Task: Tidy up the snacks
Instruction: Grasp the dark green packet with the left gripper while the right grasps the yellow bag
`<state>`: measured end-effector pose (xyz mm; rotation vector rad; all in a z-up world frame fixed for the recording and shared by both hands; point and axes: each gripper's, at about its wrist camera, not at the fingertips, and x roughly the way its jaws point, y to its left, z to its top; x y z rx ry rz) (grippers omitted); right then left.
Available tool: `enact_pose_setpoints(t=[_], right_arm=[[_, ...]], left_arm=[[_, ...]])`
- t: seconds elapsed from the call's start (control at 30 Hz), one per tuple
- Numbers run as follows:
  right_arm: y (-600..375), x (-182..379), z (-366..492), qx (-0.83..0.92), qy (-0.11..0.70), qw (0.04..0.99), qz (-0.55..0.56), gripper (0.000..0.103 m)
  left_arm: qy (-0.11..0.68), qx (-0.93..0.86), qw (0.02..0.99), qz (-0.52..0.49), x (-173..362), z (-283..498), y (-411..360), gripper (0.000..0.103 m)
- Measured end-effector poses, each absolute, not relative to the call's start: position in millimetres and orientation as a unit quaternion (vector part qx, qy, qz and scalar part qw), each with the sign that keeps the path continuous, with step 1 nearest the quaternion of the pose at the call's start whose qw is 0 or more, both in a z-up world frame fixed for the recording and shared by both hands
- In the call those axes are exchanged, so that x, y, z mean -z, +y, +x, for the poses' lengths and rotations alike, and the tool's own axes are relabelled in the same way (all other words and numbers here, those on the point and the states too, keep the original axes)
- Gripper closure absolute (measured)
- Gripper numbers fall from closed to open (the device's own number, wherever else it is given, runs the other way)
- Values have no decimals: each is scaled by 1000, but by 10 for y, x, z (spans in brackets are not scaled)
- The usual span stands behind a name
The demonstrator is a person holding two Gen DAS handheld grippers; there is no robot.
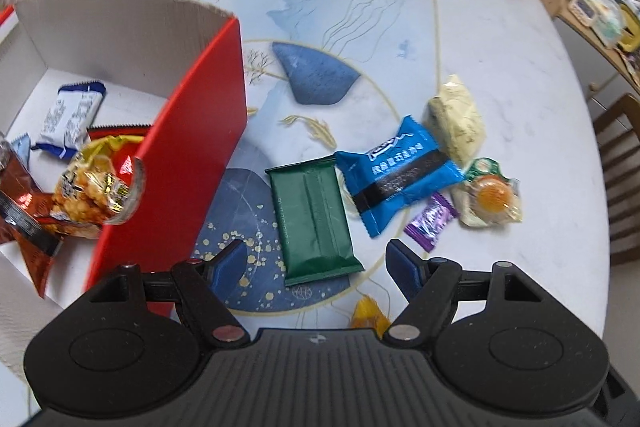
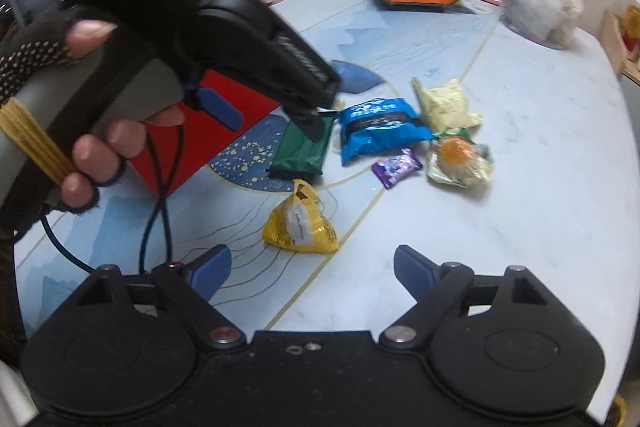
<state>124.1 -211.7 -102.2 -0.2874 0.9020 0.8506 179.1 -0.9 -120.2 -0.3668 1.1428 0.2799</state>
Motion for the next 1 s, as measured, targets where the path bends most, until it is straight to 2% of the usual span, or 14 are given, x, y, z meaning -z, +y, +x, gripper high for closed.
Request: enact_pose_setpoints(t=[0.33,0.5,0.6,0.77,0.83,1.0], right_arm=[[-1849,1215,1461,-440,422,778,-149,25],[-1797,1277,1623,-447,441,766,-133,37],[-1784,1302,1677,-454,452,758,-124,45],[-1690,1318,1660,-469,455,744,-142,61],[-1664,1323,1669,-470,456,741,-148,68],[-1659,1320,1680,-467,461,740,-148,74]], left_arm=[[555,-165,788,-208,1521,2015,104,28],[553,-164,791,-204,1540,2065,100,29],[551,-165,796,-190,1530,2060,62,37],[550,-161,802,-171,1520,2063,28,57],[550,-158,803,-165,1512,2059,22,59],[552,-151,801,-174,1507,2032,56,60]])
